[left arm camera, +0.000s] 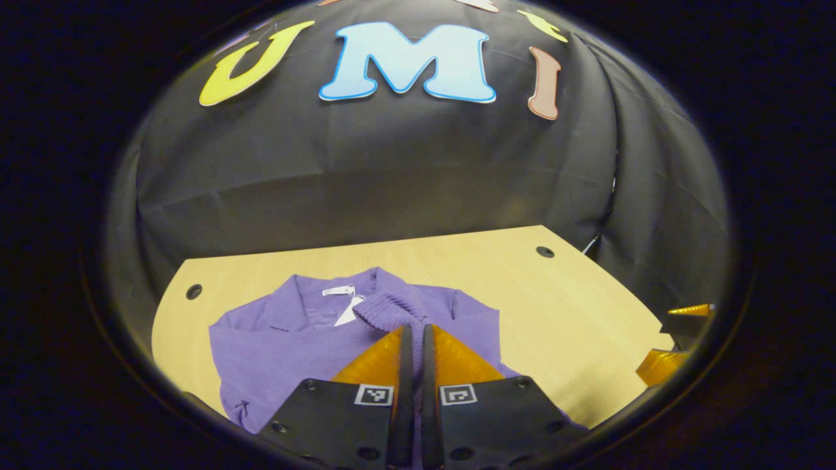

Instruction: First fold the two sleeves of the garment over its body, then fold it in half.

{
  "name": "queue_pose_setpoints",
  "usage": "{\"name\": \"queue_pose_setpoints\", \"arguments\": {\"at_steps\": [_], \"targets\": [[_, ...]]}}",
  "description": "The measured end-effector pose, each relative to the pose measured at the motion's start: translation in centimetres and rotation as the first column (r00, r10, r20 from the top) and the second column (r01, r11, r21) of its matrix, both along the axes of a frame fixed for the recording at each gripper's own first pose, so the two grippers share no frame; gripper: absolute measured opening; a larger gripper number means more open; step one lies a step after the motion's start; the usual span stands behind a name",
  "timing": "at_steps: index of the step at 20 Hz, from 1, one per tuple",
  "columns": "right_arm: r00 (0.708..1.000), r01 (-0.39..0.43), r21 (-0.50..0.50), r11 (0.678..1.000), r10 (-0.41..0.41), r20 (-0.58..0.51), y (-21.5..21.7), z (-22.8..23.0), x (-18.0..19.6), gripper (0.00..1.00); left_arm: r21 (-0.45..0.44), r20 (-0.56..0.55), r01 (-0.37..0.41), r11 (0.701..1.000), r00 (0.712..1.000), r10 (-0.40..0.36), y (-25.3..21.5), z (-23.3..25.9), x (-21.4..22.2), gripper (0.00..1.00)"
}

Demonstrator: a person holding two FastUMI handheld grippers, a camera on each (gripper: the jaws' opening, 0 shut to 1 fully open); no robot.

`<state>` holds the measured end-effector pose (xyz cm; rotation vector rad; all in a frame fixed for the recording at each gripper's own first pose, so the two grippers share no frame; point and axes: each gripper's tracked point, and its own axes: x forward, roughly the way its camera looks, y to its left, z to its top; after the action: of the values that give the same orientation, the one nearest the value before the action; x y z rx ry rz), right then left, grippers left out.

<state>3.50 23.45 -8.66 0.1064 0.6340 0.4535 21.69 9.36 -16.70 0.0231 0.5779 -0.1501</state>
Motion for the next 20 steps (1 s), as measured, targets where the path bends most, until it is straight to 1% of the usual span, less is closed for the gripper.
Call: {"name": "queue_pose_setpoints", "arguments": {"at_steps": [1, 3, 4, 5, 6, 8, 9, 11, 12, 14, 15, 18, 20], "targets": [[1.0, -0.004, 0.001, 1.0, 0.004, 0.0, -0.1, -0.1, -0.2, 0.9, 0.001, 0.0, 0.005, 1.0, 1.0, -0.005, -0.1, 0.0, -0.3, 0.15], [1.0, -0.015, 0.006, 1.0, 0.015, 0.001, 0.0, -0.2, -0.3, 0.9, -0.01, 0.006, 0.021, 1.0, 1.0, -0.021, -0.6, 0.3, -0.9, 0.2], [1.0, -0.021, 0.012, 1.0, 0.021, 0.006, 0.0, -0.1, -0.6, 0.9, -0.014, 0.011, 0.025, 1.0, 1.0, -0.025, -0.7, 0.5, -1.3, 0.3], [0.999, -0.031, 0.022, 0.999, 0.03, 0.013, 0.0, 0.0, -0.9, 0.89, -0.009, 0.02, 0.026, 1.0, 0.999, -0.025, -0.7, 0.9, -1.8, 0.48], [0.999, -0.036, 0.025, 0.999, 0.035, 0.015, 0.2, 0.0, -1.0, 0.89, -0.003, 0.027, 0.02, 1.0, 0.999, -0.02, -0.4, 1.2, -2.2, 0.54], [0.999, -0.041, 0.024, 0.999, 0.04, 0.022, 0.1, 0.1, -1.5, 0.89, -0.009, 0.033, 0.011, 1.0, 0.999, -0.01, 0.1, 1.7, -3.3, 0.7], [0.999, -0.03, 0.008, 1.0, 0.03, 0.024, -0.2, -0.1, -1.7, 0.9, -0.015, 0.032, 0.008, 1.0, 0.999, -0.007, 0.4, 2.0, -4.1, 0.77], [1.0, -0.009, -0.009, 1.0, 0.01, 0.013, -0.7, -0.7, -2.7, 0.89, -0.021, 0.033, -0.006, 1.0, 0.999, 0.006, 1.5, 2.6, -5.7, 0.79], [1.0, 0.0, -0.01, 1.0, 0.0, -0.003, -0.8, -1.1, -3.5, 0.89, -0.021, 0.029, -0.012, 1.0, 1.0, 0.013, 2.2, 2.8, -6.7, 0.78], [0.999, 0.014, -0.013, 1.0, -0.015, -0.046, -1.3, -2.3, -5.4, 0.89, -0.021, 0.013, -0.02, 1.0, 1.0, 0.02, 3.7, 2.7, -9.2, 0.95], [0.997, 0.019, -0.018, 1.0, -0.02, -0.074, -1.3, -3.0, -6.6, 0.95, -0.017, 0.011, -0.023, 1.0, 1.0, 0.024, 4.8, 2.7, -10.5, 0.99], [0.989, 0.026, -0.056, 0.998, -0.034, -0.146, -2.2, -5.8, -10.2, 0.95, 0.004, -0.006, -0.05, 0.999, 0.999, 0.05, 8.2, 2.0, -14.7, 0.98], [0.984, 0.028, -0.081, 0.996, -0.042, -0.174, -2.6, -6.9, -12.7, 0.95, 0.004, -0.028, -0.076, 0.997, 0.997, 0.076, 10.5, 1.2, -18.0, 0.98]]}}
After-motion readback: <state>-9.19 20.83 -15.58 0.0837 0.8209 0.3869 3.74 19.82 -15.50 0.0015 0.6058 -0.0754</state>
